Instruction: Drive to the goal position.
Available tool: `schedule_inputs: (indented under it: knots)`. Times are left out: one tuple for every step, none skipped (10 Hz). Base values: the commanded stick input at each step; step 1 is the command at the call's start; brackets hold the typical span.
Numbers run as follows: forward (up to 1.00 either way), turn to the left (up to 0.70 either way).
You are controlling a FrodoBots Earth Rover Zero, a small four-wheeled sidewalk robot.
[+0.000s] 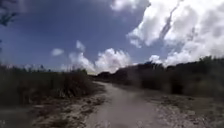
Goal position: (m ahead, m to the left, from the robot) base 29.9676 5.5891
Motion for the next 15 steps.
schedule_inputs:
  knots:
    - [1.00, 0.00]
    - [1.00, 0.00]
    - [1.00, 0.00]
    - [1.00, 0.00]
    - [1.00, 0.00]
    - [1.00, 0.00]
    - [1.00, 0.00]
    - [1.00, 0.00]
    - [1.00, 0.00]
    - [1.00, 0.15]
    - [1.00, 0.36]
    - [1.00, 0.40]
    - [1.00, 0.21]
    - [1.00, 0.00]
    - [1.00, 0.00]
